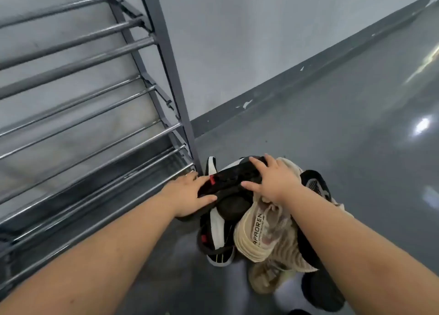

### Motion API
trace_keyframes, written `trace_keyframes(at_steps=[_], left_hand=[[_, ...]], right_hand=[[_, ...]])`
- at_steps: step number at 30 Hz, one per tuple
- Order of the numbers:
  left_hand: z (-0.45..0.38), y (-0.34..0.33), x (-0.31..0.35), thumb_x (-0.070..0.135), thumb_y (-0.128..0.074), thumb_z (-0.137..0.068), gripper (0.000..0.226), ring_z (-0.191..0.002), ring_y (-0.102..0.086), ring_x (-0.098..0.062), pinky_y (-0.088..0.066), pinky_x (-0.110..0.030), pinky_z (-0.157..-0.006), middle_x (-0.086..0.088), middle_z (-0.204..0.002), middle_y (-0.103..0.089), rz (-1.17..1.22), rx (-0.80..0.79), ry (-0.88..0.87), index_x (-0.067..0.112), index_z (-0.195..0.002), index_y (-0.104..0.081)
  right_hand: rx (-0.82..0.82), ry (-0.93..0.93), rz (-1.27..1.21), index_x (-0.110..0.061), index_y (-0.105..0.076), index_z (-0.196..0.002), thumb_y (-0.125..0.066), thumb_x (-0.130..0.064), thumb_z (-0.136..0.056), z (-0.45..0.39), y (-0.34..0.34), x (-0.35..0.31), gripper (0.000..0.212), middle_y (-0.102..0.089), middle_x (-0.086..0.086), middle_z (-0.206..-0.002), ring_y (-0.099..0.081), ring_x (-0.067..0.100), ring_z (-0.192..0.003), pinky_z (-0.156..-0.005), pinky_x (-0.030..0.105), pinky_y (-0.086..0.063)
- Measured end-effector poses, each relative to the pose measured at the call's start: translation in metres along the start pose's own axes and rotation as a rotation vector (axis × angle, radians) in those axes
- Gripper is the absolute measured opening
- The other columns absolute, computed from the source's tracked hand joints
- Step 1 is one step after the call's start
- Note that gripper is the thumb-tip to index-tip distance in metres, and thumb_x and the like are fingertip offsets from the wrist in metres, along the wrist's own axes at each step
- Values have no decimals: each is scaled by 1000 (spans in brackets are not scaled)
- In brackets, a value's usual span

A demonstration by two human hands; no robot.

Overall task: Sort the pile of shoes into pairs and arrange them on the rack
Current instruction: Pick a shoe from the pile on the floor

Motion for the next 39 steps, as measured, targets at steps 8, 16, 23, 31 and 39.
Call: trace_keyframes(at_steps=[8, 16, 23, 31, 39], left_hand=[[-5, -12, -8, 67, -51, -77, 83, -136, -31, -23, -28, -35, -109, -3, -148, -33, 381, 38, 60, 39, -146, -13], [70, 6, -13, 65, -49, -79, 80, -134, -32, -24, -30, -38, -109, -2, -147, -34, 426, 220, 150, 32, -145, -18], [202, 12, -50, 61, -51, -81, 77, -132, -33, -25, -30, -39, -109, -3, -146, -34, 406, 349, 275, 33, -145, -18], [327, -13, -66, 62, -52, -80, 80, -133, -33, -26, -31, -41, -109, -3, -147, -34, 444, 459, 426, 31, -145, -16], [385, -51, -82, 63, -65, -69, 96, -132, -38, -21, -30, -33, -109, -2, -144, -39, 1023, 495, 479, 29, -146, -20]], right_hand=[[-42, 75, -77, -22, -51, -130, -52, -68, -79, -15, -3, -17, 69, -48, 9, -132, -36, 30, -128, -106, 44, -35], [216, 184, -153, -15, -62, -102, -58, -62, -78, 25, 28, -55, 54, -53, 0, -97, -52, 21, -98, -76, 27, -37], [155, 166, -523, -32, -30, -145, -49, -81, -66, 100, 7, -135, 95, -5, 2, -159, -6, 24, -147, -119, 42, -13], [80, -89, -1378, -22, 3, -151, -77, -33, -75, 187, -35, -242, 111, -35, 13, -149, -51, 33, -121, -96, 49, -49], [-101, 56, -1575, -18, -34, -141, -62, 5, -84, 226, -66, -277, 68, -53, 14, -131, -60, 37, -105, -62, 39, -54]])
Point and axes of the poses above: each hand's wrist, its own z-axis away from the middle knuckle, its own y-axis out of the back of the hand, x = y × z, the point moved 4 cm from there along -z, towards the middle knuckle
